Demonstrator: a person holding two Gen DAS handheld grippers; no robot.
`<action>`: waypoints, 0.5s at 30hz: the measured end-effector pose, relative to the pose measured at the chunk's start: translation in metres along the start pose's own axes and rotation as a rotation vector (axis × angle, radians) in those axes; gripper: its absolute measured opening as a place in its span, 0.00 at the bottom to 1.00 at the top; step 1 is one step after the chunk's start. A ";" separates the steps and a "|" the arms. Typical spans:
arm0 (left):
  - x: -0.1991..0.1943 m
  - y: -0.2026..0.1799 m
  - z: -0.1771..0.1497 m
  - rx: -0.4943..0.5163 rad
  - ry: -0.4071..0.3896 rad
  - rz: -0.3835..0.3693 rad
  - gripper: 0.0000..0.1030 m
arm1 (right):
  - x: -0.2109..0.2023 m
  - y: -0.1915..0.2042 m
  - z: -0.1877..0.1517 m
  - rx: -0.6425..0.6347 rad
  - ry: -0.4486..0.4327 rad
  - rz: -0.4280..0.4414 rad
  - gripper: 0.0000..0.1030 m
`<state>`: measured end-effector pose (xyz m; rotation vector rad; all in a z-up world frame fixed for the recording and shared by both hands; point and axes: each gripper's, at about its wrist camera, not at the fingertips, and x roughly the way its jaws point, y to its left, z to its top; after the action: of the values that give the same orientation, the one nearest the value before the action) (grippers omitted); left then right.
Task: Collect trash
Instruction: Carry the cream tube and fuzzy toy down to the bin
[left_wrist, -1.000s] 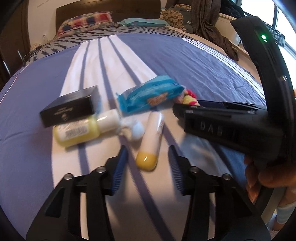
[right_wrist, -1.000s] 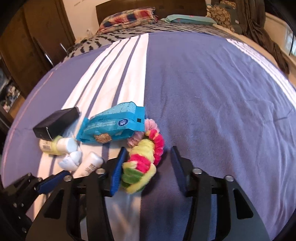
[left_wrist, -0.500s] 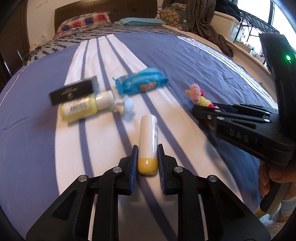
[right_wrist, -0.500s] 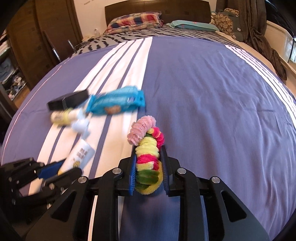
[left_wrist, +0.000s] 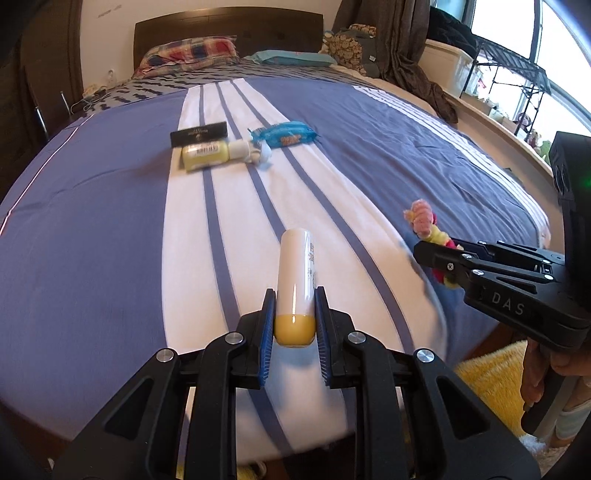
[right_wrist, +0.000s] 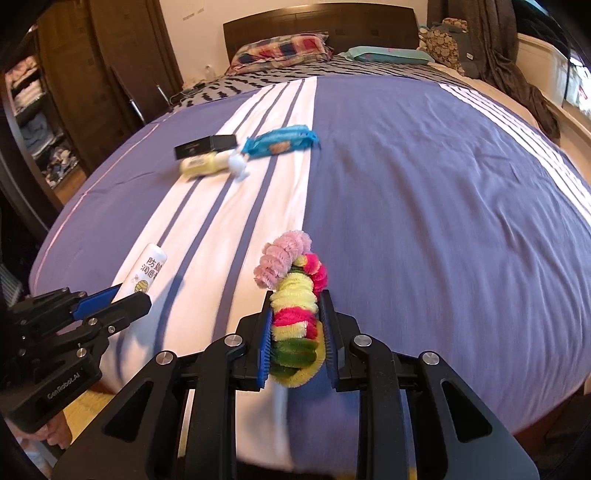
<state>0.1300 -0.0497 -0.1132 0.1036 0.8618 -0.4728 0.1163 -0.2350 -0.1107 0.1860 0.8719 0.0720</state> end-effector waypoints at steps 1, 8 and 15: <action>-0.006 -0.002 -0.009 -0.002 -0.003 -0.001 0.19 | -0.005 0.002 -0.007 0.001 -0.001 0.002 0.23; -0.028 -0.015 -0.057 -0.009 0.010 -0.010 0.19 | -0.036 0.006 -0.058 0.011 -0.001 0.013 0.24; -0.030 -0.027 -0.110 0.001 0.063 -0.013 0.19 | -0.040 0.012 -0.109 -0.004 0.053 0.019 0.24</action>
<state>0.0242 -0.0328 -0.1596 0.1142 0.9248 -0.4843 0.0072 -0.2144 -0.1473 0.1890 0.9224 0.0971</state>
